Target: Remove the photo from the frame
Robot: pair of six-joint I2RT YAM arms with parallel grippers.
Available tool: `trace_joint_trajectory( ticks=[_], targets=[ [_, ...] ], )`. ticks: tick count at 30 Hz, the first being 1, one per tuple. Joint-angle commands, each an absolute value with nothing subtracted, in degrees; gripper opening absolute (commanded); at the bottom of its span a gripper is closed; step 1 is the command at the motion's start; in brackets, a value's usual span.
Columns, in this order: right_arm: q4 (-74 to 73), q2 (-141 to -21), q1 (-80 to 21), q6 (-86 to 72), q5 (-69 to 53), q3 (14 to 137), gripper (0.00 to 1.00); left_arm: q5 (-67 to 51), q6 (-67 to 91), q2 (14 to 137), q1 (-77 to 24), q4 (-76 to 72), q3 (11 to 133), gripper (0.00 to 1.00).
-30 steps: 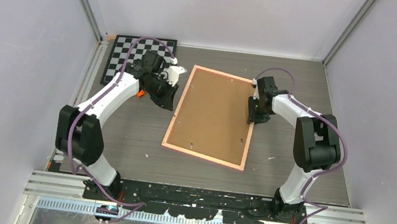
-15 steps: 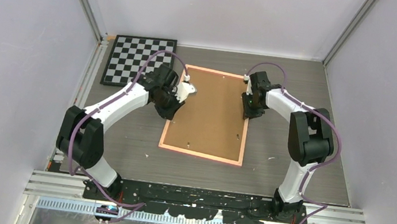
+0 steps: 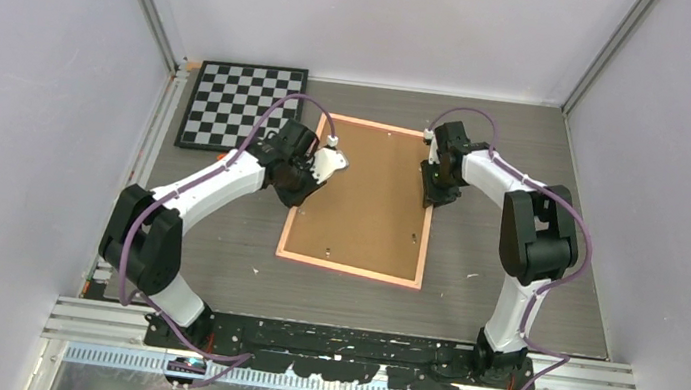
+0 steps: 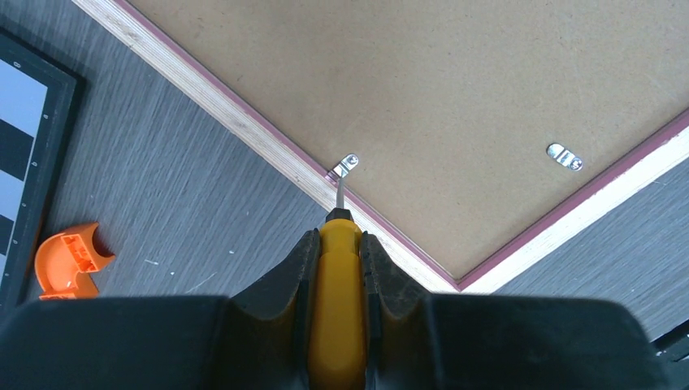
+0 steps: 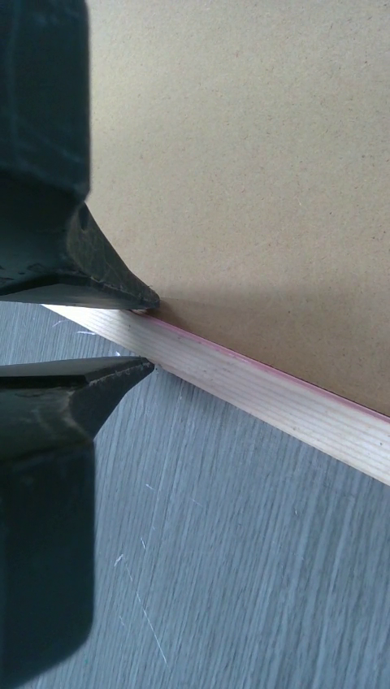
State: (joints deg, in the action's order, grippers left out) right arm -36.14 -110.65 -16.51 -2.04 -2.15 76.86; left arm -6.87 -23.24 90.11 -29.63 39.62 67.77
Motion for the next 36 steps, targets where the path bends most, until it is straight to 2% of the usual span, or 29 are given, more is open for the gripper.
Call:
trace_joint_trajectory(
  ticks=[1, 20, 24, 36],
  targets=[
    [-35.05, -114.76, -16.98, -0.20, -2.59, 76.09, 0.14, -5.33, -24.62, 89.39, -29.62, 36.74, 69.56, 0.00],
    [-35.20, -115.71, -16.93, -0.43, -1.59, 76.54, 0.07, -6.71, -28.15, 91.84, -29.95, 38.01, 68.32, 0.00],
    [-35.16, -115.93, -16.96, -0.69, -1.20, 76.63, 0.01, -7.42, -29.29, 91.05, -30.76, 40.66, 68.60, 0.00],
    [-35.52, -117.06, -16.96, -1.92, -0.18, 77.06, 0.00, -9.74, -29.13, 91.05, -32.48, 44.86, 68.64, 0.00]
  ],
)
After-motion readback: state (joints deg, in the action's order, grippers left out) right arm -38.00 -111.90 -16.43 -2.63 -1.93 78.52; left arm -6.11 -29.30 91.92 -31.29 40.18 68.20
